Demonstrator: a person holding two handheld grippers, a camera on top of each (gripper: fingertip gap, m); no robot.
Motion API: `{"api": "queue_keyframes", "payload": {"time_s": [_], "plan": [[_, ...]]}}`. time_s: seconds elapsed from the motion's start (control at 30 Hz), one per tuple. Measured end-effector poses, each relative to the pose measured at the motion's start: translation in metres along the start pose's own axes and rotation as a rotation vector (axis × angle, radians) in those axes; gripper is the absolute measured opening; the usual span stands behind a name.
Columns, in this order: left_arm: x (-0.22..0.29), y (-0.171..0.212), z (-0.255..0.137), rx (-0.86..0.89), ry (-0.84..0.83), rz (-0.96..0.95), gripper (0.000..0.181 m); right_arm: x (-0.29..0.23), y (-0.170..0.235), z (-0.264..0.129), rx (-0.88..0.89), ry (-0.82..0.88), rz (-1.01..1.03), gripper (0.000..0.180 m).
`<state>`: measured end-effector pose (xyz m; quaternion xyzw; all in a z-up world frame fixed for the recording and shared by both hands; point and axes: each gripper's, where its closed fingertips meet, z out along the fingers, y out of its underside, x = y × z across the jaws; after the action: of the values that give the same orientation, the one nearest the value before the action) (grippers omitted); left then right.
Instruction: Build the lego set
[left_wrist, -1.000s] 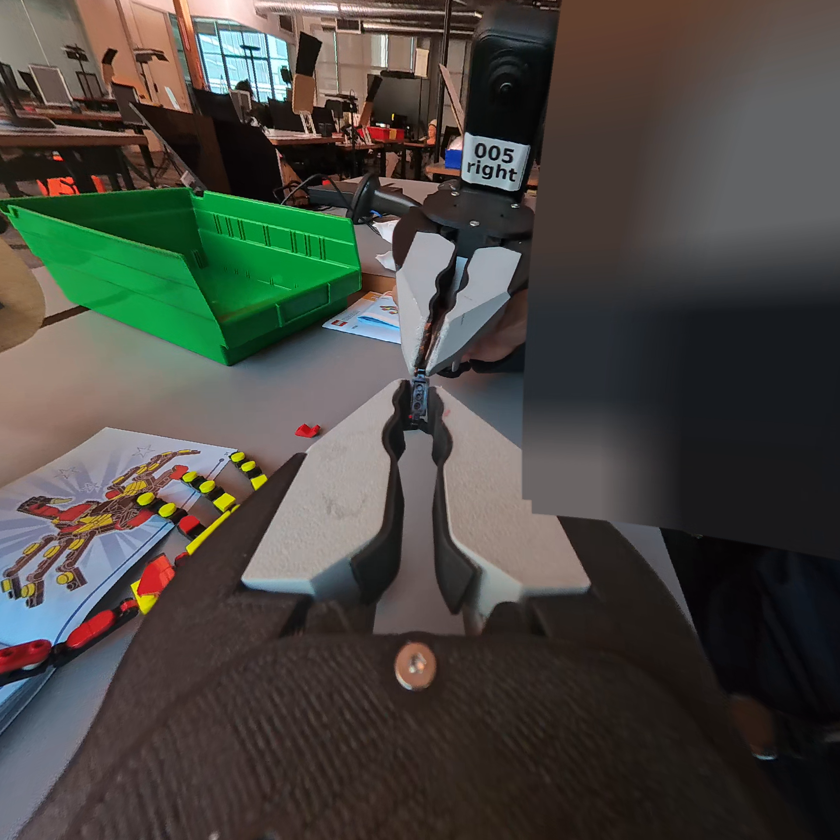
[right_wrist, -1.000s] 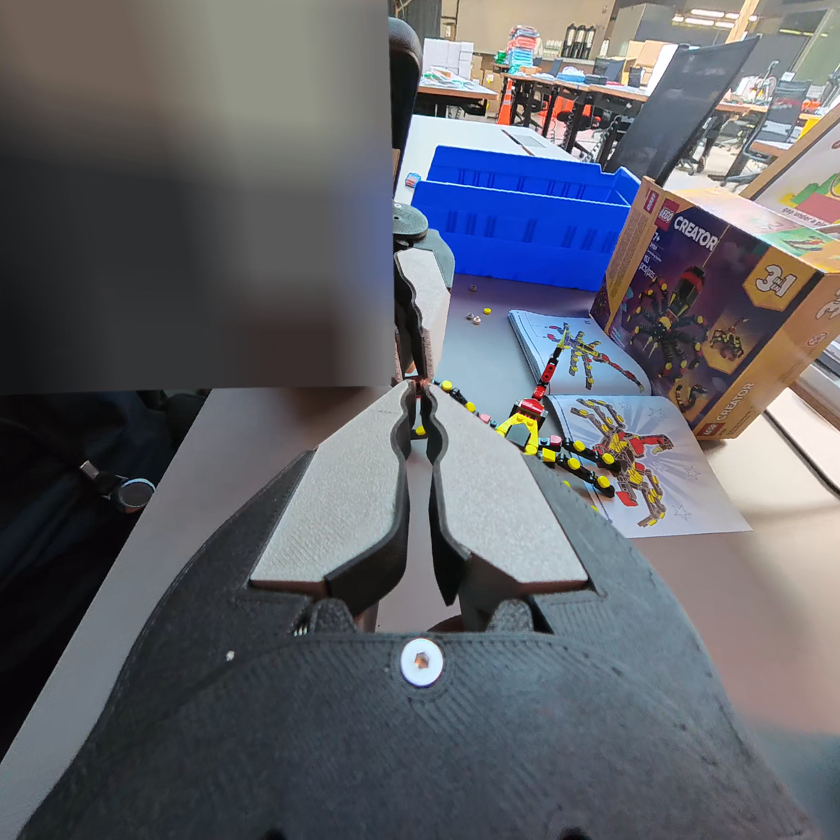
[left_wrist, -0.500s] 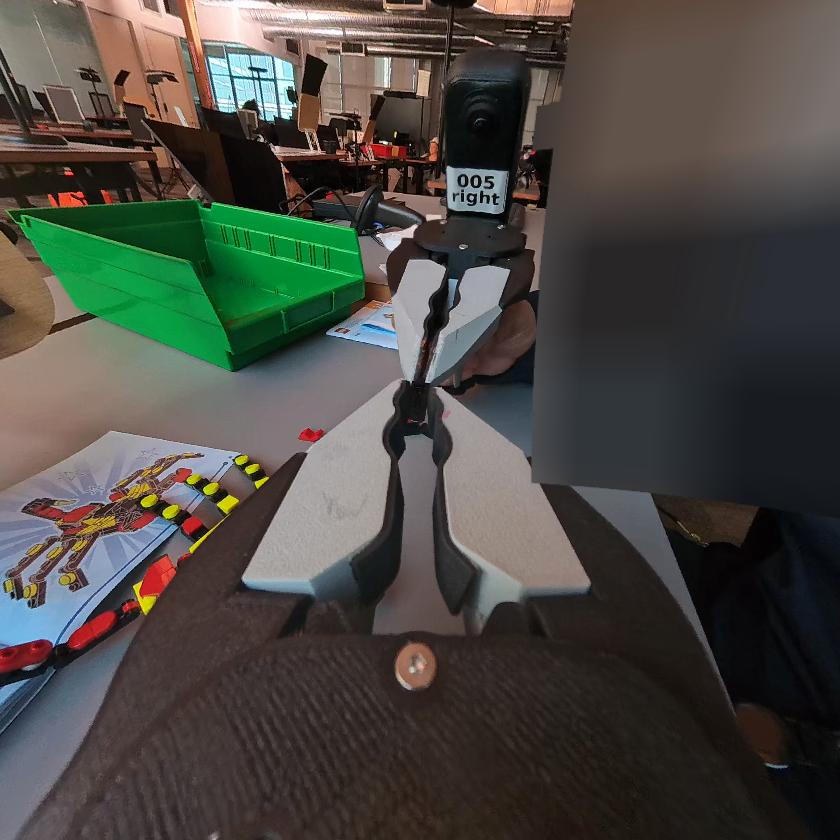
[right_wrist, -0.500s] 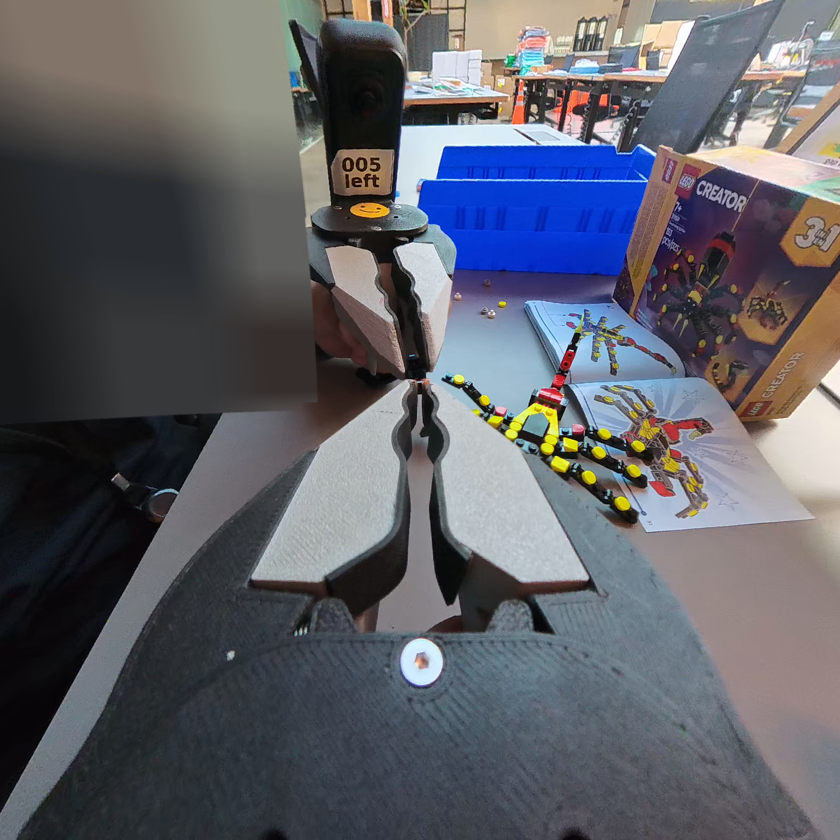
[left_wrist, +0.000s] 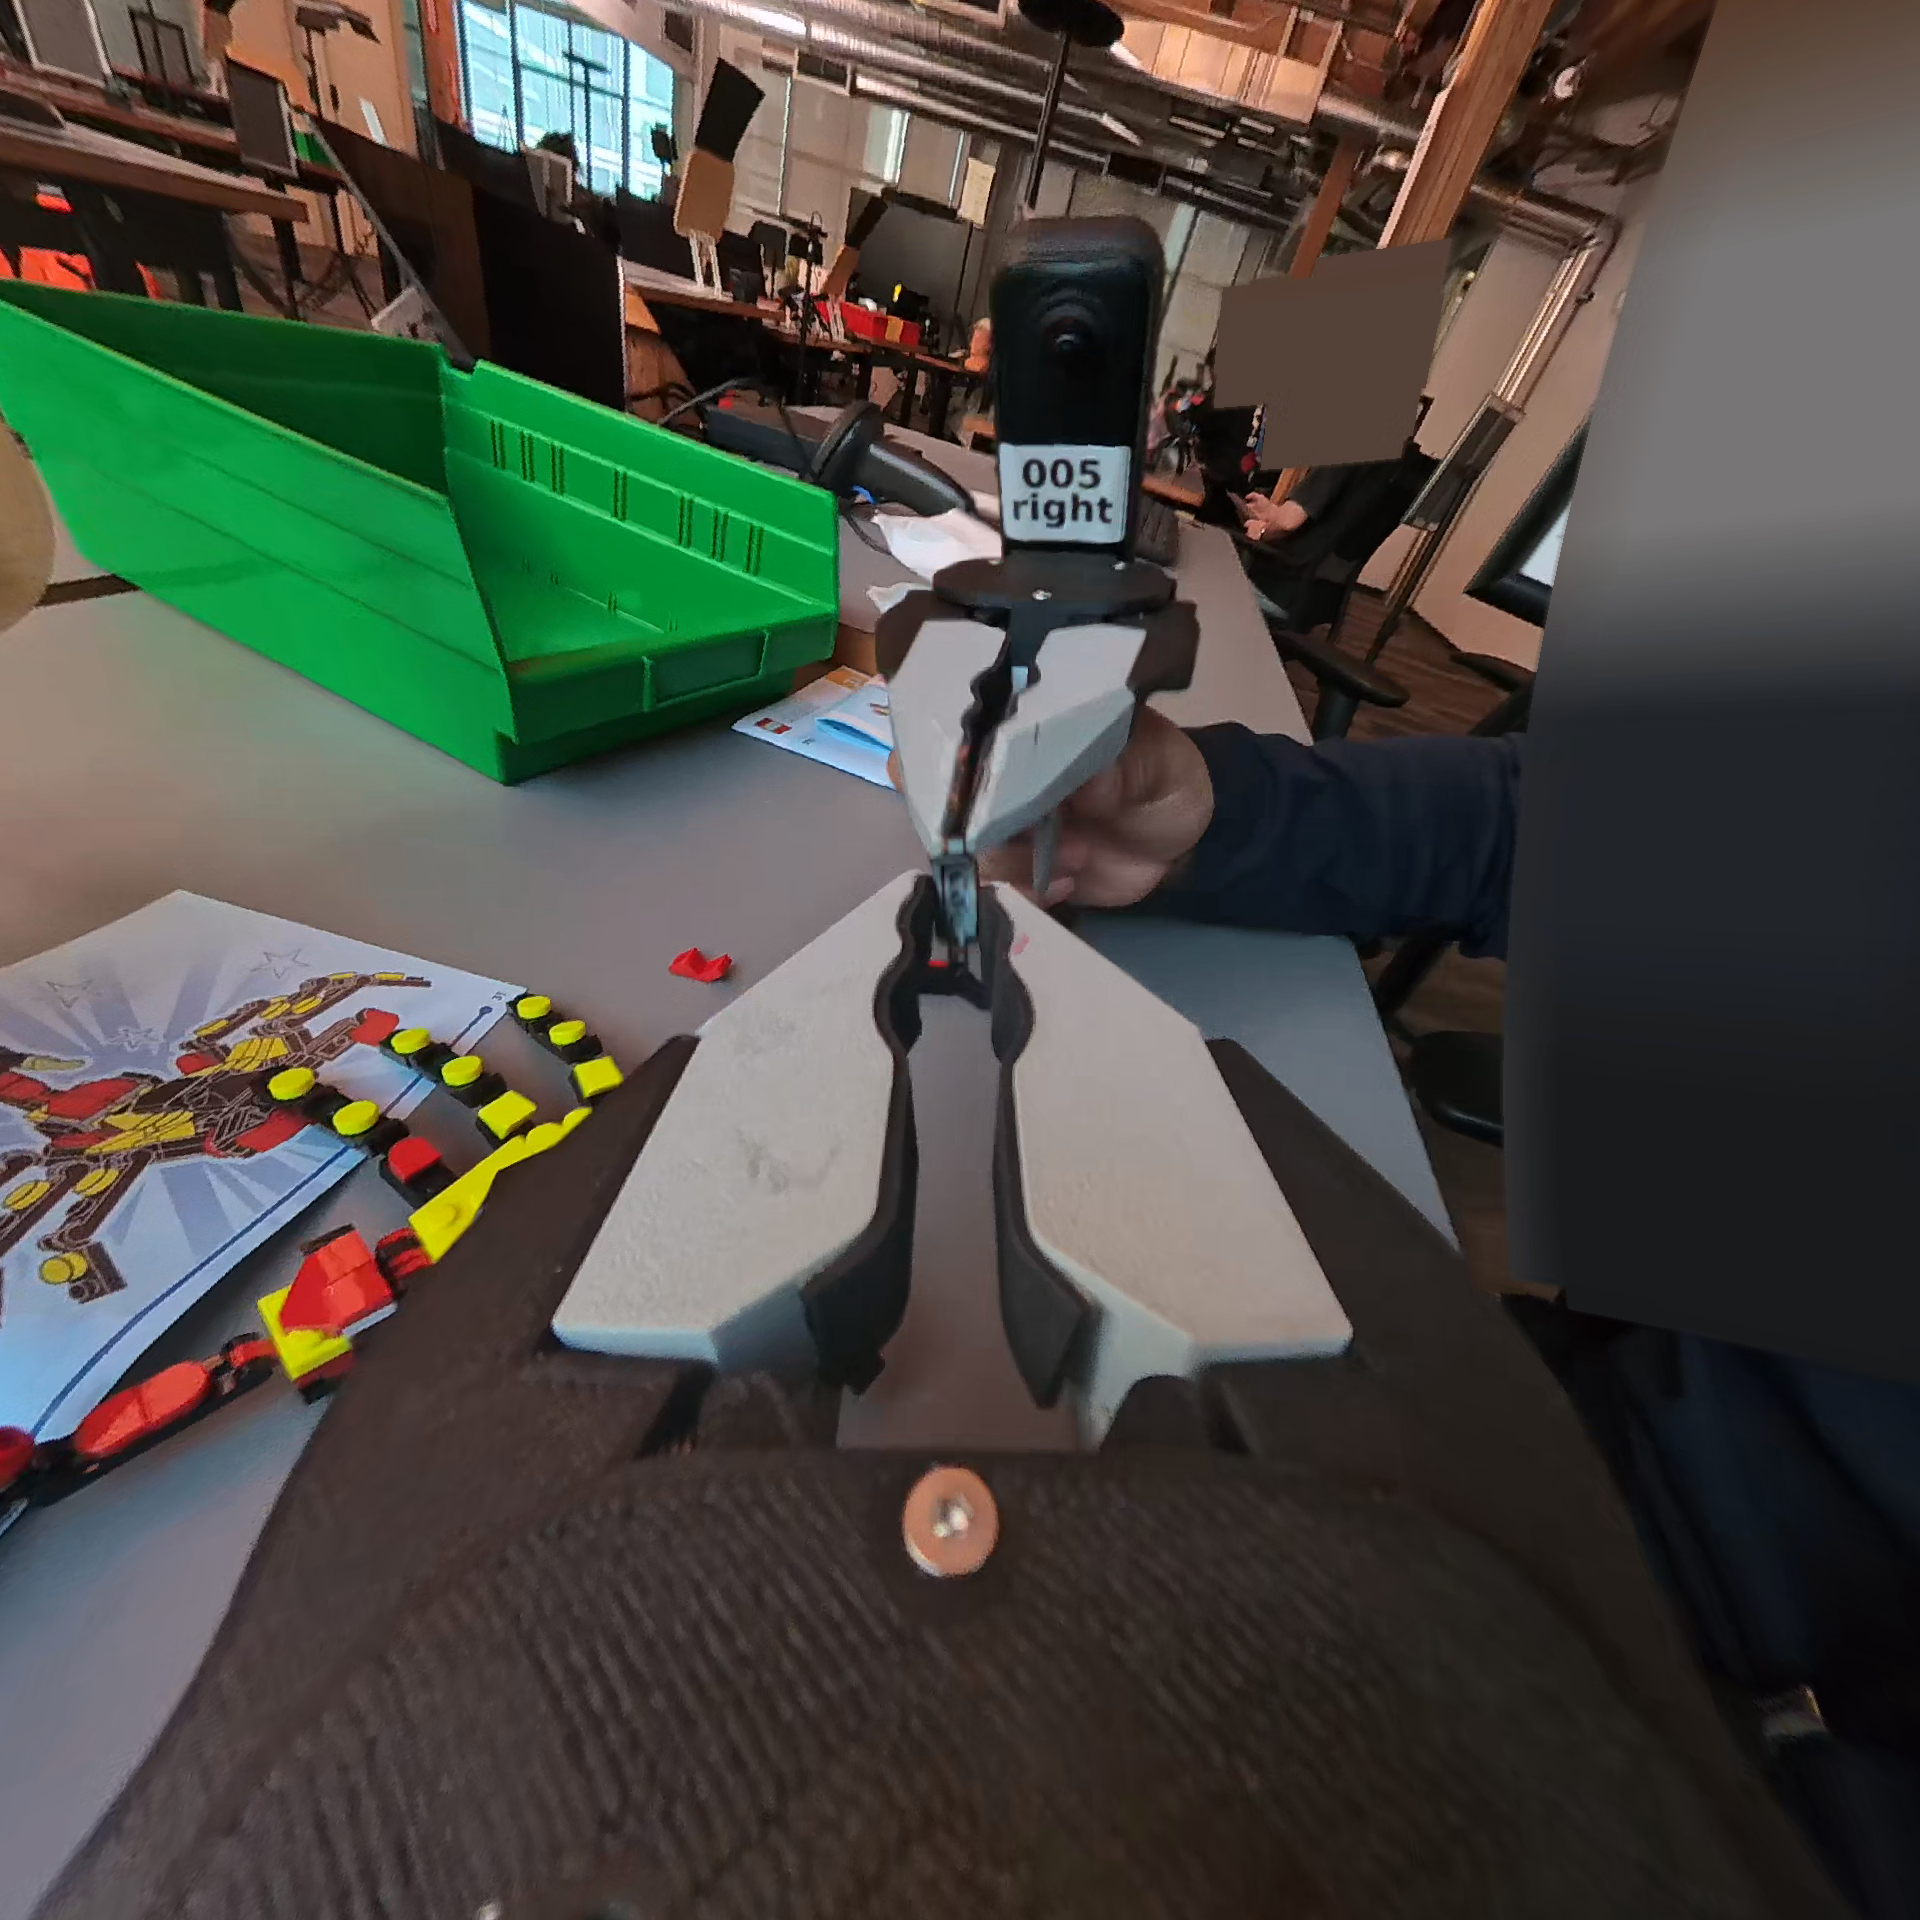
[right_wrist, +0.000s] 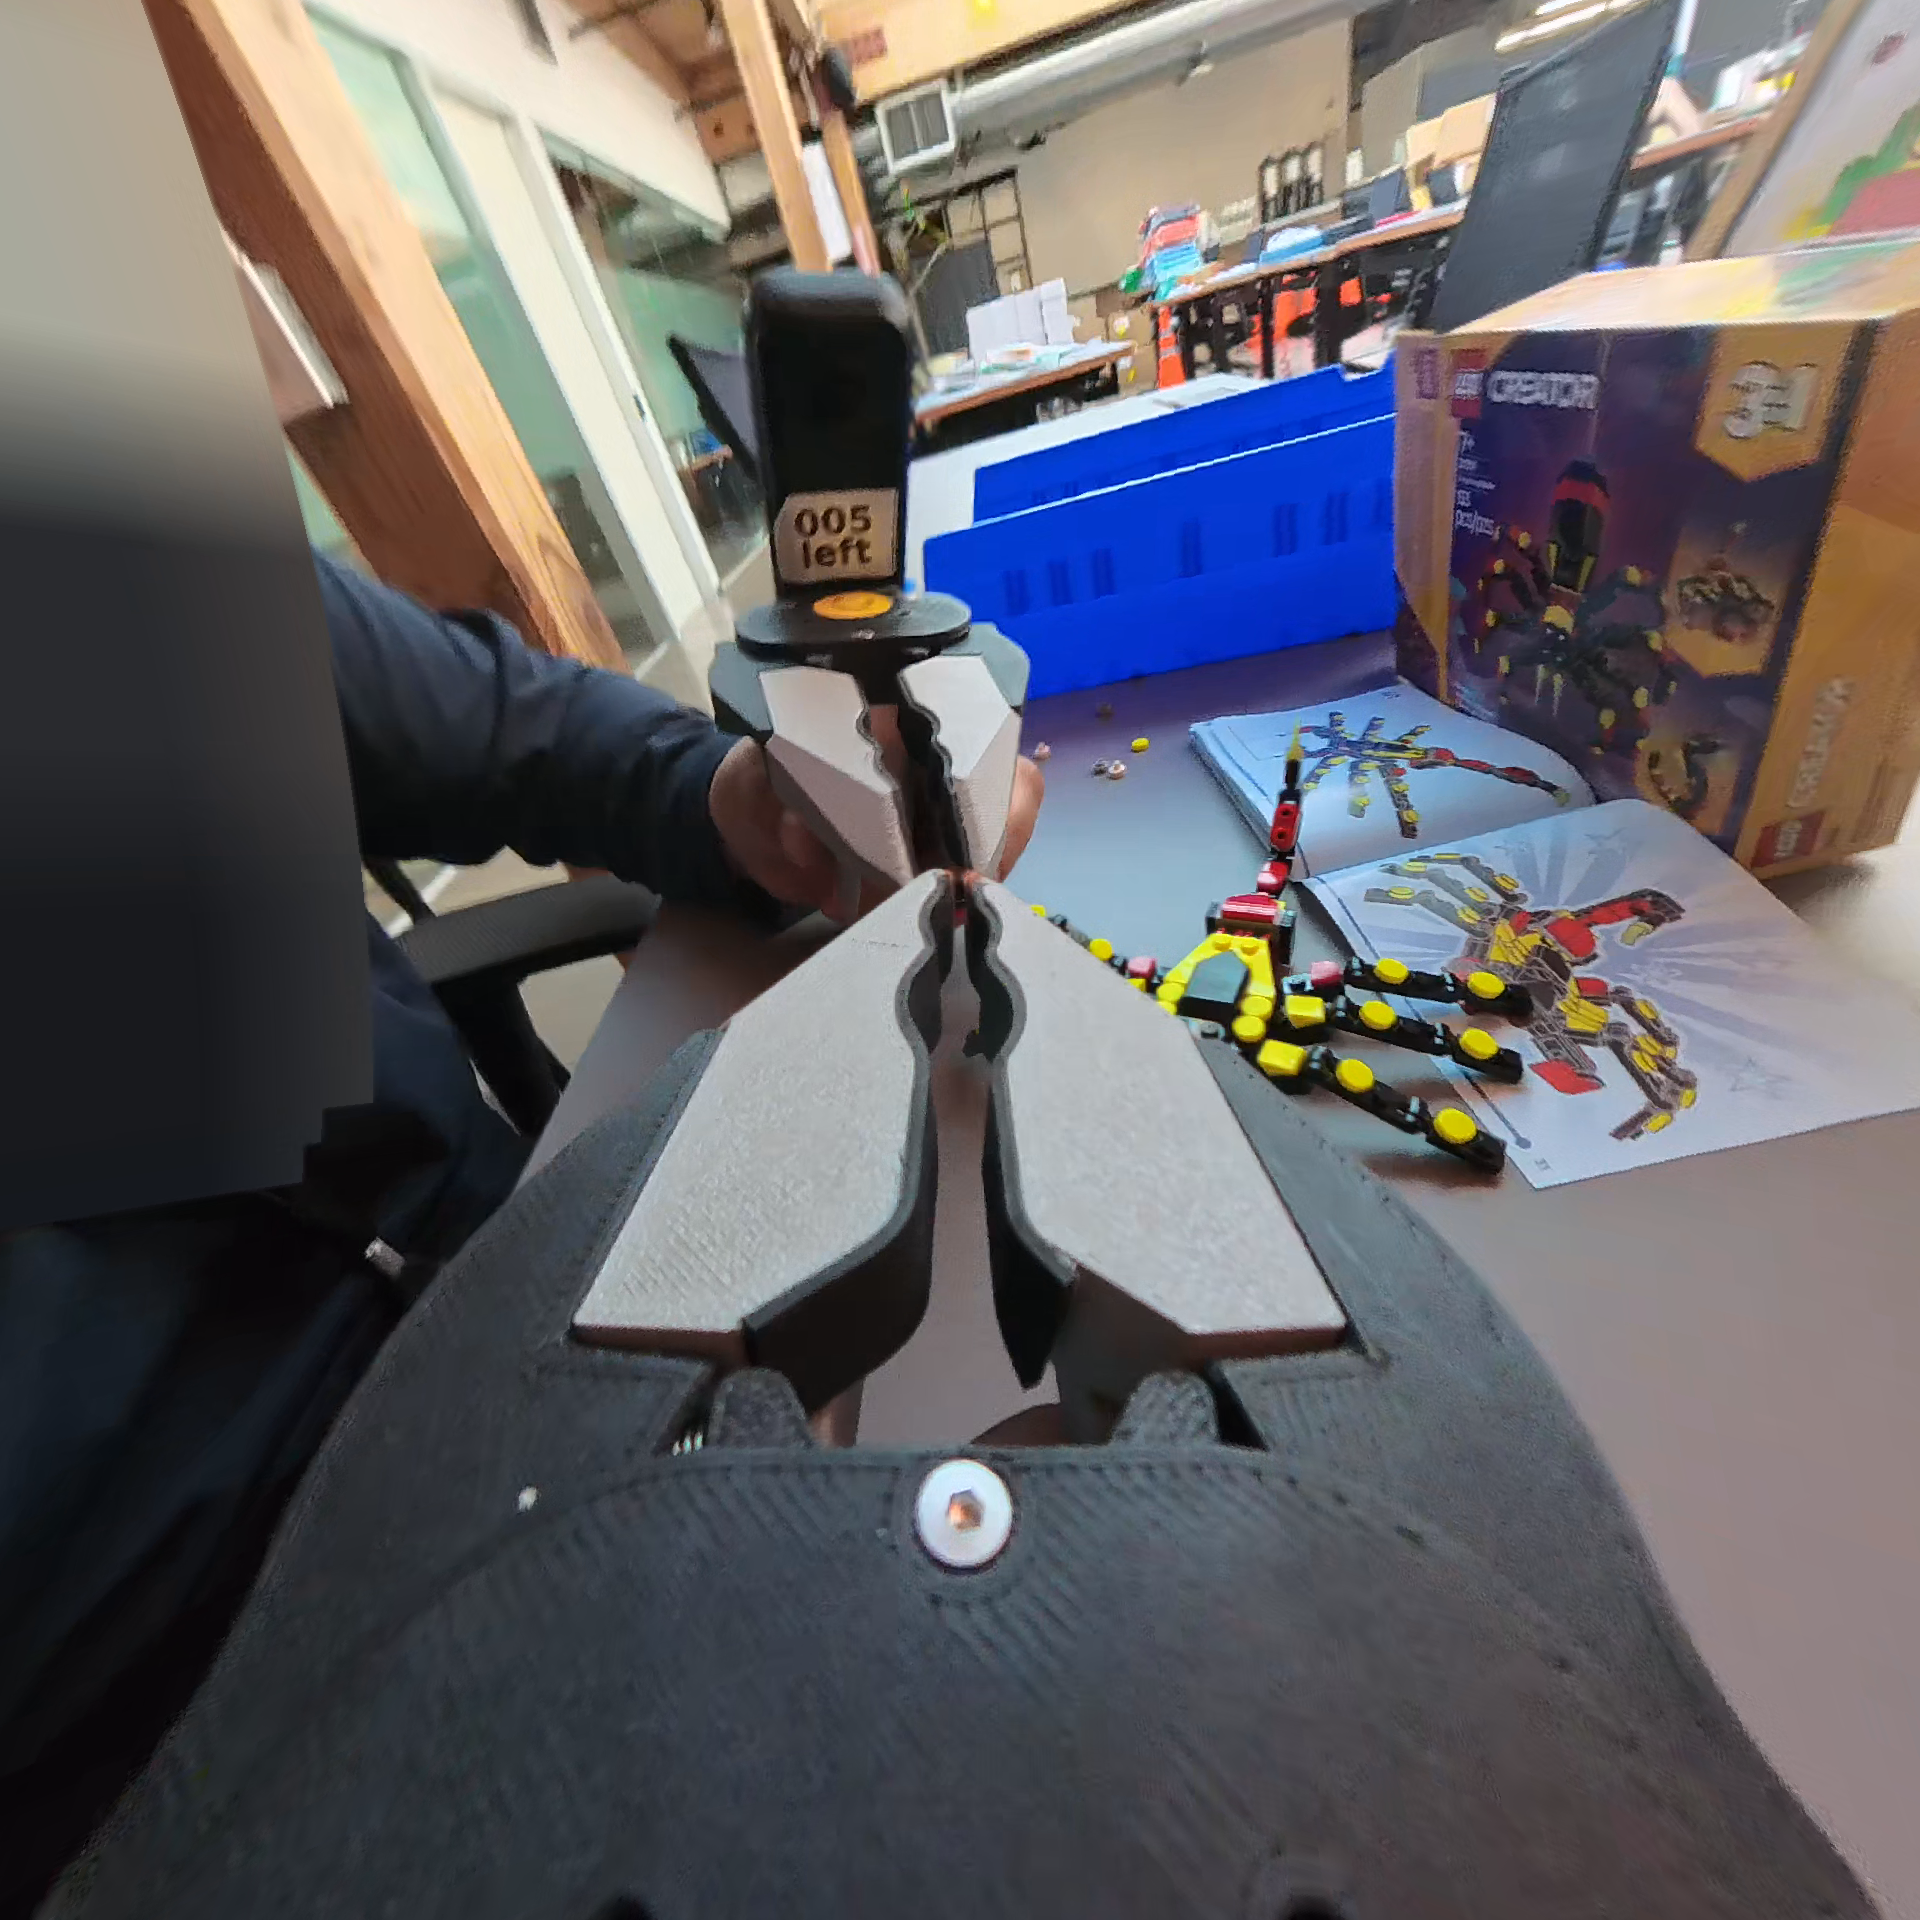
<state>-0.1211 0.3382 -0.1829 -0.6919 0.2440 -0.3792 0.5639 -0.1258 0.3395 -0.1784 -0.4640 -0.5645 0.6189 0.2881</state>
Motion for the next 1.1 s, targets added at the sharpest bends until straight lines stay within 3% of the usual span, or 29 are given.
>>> {"api": "queue_keyframes", "payload": {"time_s": [0.13,0.5,1.1], "plan": [[-0.007,0.011,-0.005,-0.090,-0.027,0.048,0.007,0.016,-0.009,-0.018,0.069,0.013,0.123,0.000],[-0.009,0.015,0.003,-0.147,-0.248,0.503,0.009,0.018,0.006,-0.009,0.011,-0.024,0.303,0.000],[-0.021,0.018,0.002,-0.211,-0.371,0.646,0.007,0.025,0.008,-0.002,0.093,-0.016,0.472,0.000]]}}
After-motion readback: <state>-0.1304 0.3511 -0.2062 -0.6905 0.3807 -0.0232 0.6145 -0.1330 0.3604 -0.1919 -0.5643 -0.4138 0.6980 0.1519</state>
